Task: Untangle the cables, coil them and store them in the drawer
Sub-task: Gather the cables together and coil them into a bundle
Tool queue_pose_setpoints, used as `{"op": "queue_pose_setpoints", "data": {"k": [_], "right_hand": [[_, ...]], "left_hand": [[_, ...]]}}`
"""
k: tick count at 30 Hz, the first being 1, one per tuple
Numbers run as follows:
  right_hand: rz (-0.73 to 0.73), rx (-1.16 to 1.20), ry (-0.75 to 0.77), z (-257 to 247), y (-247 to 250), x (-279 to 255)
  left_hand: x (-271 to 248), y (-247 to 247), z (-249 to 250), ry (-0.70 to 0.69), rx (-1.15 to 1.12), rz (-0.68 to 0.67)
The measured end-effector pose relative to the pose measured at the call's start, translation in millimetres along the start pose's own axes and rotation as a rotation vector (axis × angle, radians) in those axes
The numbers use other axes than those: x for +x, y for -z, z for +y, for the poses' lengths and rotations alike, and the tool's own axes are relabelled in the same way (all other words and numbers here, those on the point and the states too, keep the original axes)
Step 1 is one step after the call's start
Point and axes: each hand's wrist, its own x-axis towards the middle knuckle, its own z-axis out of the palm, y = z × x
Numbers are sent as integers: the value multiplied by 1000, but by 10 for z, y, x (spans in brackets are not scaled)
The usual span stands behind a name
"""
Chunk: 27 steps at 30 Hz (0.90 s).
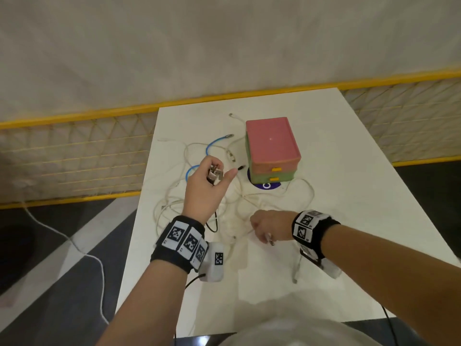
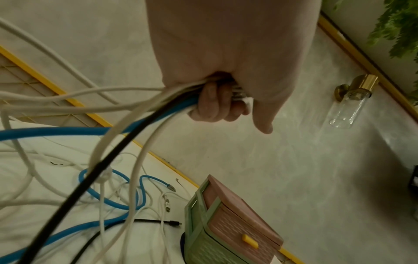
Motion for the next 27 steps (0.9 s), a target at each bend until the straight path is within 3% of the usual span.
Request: {"op": "queue_pose_setpoints", "data": {"k": [4,9,12,15,20,24,27], "right_hand": [[116,-142,171,109,-47,-33],[557,457,112,49,206,-256],[763,801,121,-83,461,-330],[880,1073,242,-217,656,-356],[850,1134,291,-246,729,-468],[754,813,170,-196,634,-550],[709,600,86,-126,604,-670]], "left_hand": [[-48,-13,64,5,-68,31],[-3,-36,141,62,-36,61],[30,-107,174,53,-45,-77],[26,-232,284,82,-42,-201],[95,-272,513,32,-139,-102],[271,-143,569,61,-222,98],[357,-5,646,33,-335,143]]}}
